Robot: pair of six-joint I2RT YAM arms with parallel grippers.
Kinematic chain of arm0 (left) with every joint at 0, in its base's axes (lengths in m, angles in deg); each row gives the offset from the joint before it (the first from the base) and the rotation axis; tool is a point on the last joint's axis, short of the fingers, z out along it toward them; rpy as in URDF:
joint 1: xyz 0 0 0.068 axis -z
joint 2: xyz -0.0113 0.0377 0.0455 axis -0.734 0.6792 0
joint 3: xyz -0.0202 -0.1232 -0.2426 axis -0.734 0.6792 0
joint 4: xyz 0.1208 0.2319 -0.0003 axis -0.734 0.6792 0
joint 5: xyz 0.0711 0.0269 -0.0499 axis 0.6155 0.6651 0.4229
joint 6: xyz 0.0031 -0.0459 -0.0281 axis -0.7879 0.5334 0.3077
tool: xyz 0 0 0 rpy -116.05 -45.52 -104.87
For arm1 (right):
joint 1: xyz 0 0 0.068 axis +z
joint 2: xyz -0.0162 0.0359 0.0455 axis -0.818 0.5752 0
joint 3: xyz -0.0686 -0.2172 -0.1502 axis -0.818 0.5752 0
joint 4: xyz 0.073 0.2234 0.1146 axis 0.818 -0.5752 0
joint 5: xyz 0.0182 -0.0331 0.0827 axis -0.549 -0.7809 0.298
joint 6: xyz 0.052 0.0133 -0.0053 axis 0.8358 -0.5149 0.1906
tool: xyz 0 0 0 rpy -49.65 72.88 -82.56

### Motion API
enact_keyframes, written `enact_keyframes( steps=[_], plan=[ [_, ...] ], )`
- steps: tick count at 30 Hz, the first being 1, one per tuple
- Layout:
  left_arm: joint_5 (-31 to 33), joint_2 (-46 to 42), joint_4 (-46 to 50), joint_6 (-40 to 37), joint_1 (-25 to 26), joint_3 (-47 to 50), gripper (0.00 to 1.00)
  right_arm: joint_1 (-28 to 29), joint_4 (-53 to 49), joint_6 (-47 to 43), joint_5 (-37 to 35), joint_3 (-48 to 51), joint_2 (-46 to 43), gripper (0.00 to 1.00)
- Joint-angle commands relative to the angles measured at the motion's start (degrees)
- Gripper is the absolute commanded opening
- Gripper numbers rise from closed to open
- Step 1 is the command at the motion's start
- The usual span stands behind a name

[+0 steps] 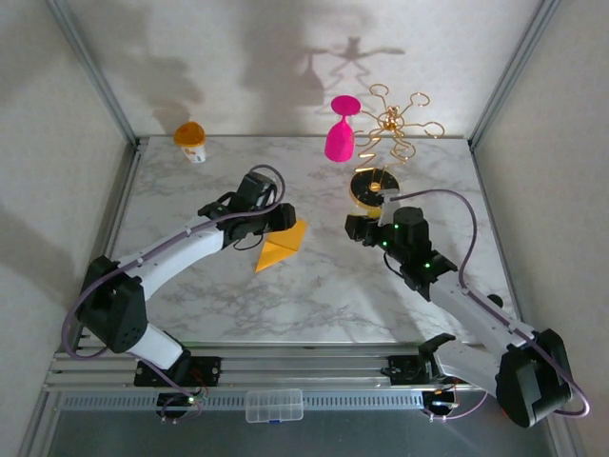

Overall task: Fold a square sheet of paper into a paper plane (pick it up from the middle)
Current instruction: Turn over the paper at the center of the table, then fold the wing for the fifth time at the center of the table.

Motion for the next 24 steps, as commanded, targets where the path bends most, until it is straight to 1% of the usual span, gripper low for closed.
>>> enact_keyframes(
  steps=[1, 6, 8, 14, 20, 24],
  plan=[
    [2.47, 1.68, -3.27, 4.05, -1.92, 3.26, 0.36, 2.16, 2.39, 1.6, 1.92, -1.74, 4.26, 0.64],
    [3.94, 6.38, -3.37, 7.15, -2.7, 4.49, 0.23, 4.56, 3.8, 5.56, 3.7, -3.94, 11.29, 0.6],
    [3.92, 7.73, -3.32, 8.28, -2.7, 5.12, 0.19, 5.22, 3.73, 7.19, 3.77, -4.83, 13.74, 0.59],
    [5.56, 11.79, -3.26, 10.56, -2.72, 7.35, 0.15, 6.2, 4.14, 11.1, 6.04, -7.54, 19.88, 0.58],
    [8.13, 16.03, -3.61, 10.44, -2.7, 6.15, 0.12, 6.84, 5.07, 15.77, 8.79, -9.25, 24.49, 0.57],
    [7.23, 18.44, -4.07, 9.56, -2.53, 5.51, 0.11, 7.0, 5.47, 18.4, 9.8, -9.54, 26.21, 0.57]
  ],
)
